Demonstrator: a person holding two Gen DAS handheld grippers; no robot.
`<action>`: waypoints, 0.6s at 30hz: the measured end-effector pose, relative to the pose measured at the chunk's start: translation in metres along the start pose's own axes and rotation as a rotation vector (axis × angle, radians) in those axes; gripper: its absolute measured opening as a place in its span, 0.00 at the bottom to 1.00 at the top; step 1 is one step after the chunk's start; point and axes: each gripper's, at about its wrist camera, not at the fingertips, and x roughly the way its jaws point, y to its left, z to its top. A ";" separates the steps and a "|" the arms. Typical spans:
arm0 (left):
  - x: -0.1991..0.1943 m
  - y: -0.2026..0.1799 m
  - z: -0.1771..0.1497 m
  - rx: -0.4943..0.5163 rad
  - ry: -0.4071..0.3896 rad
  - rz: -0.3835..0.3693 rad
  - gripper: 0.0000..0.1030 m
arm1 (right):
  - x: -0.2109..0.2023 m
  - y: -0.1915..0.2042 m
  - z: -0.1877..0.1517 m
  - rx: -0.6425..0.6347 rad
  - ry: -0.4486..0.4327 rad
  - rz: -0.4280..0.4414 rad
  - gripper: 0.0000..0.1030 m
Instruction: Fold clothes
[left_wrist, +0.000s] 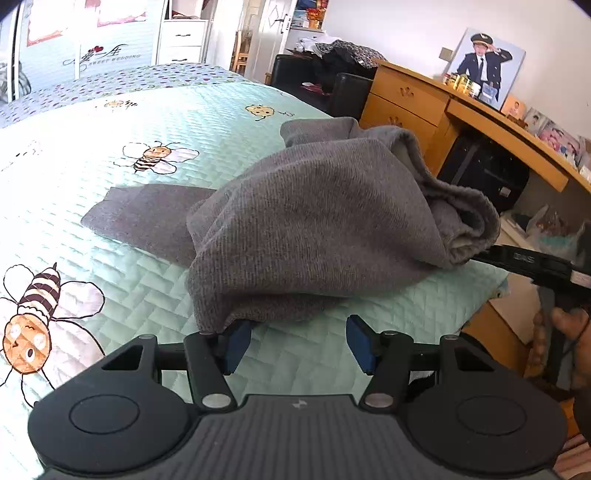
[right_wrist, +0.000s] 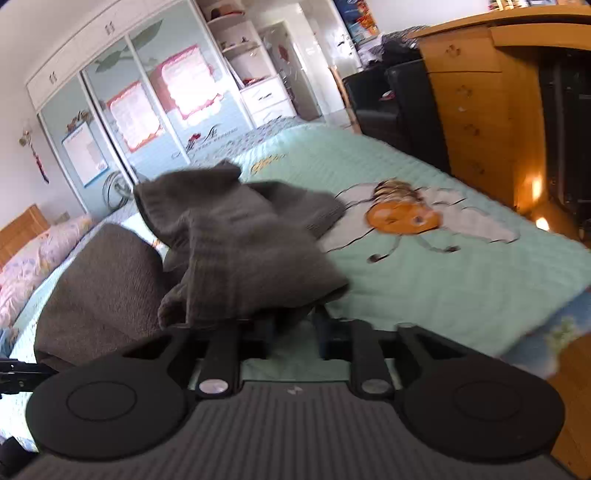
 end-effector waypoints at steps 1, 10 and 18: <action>0.001 0.001 0.000 -0.008 -0.001 -0.001 0.58 | -0.007 -0.002 0.003 -0.007 -0.021 -0.013 0.32; 0.009 -0.007 0.003 -0.016 0.004 -0.004 0.59 | -0.014 0.073 0.033 -0.391 -0.216 0.033 0.84; 0.002 -0.004 0.001 -0.003 -0.003 -0.013 0.59 | 0.076 0.129 0.015 -0.836 -0.013 -0.201 0.76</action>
